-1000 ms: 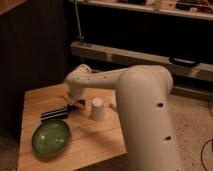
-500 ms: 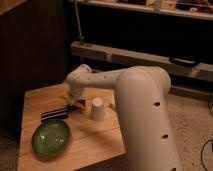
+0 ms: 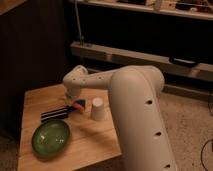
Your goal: Place the pepper on the white sponge
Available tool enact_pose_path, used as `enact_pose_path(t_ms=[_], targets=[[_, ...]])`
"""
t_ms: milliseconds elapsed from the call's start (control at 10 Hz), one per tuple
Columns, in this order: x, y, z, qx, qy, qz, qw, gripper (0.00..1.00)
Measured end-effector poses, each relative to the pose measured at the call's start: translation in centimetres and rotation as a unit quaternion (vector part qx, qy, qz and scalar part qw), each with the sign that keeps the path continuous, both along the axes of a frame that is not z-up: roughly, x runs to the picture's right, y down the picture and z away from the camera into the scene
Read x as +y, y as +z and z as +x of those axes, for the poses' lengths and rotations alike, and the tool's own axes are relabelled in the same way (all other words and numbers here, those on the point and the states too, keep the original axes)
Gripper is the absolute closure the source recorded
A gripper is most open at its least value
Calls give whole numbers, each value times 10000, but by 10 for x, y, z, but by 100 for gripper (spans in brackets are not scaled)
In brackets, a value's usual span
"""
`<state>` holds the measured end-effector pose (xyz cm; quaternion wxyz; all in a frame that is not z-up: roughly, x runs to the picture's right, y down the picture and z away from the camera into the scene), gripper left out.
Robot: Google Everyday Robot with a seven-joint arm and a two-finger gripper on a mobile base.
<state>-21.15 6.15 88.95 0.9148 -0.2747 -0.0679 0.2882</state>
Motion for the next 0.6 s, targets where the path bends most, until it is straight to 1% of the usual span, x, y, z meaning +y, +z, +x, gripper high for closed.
enact_pose_path(t_ms=[100, 200, 600], targets=[[-2, -1, -1, 7, -12, 17, 10000, 23], [-3, -1, -4, 14, -39, 18, 10000, 20], [0, -1, -3, 49, -56, -28, 10000, 20]])
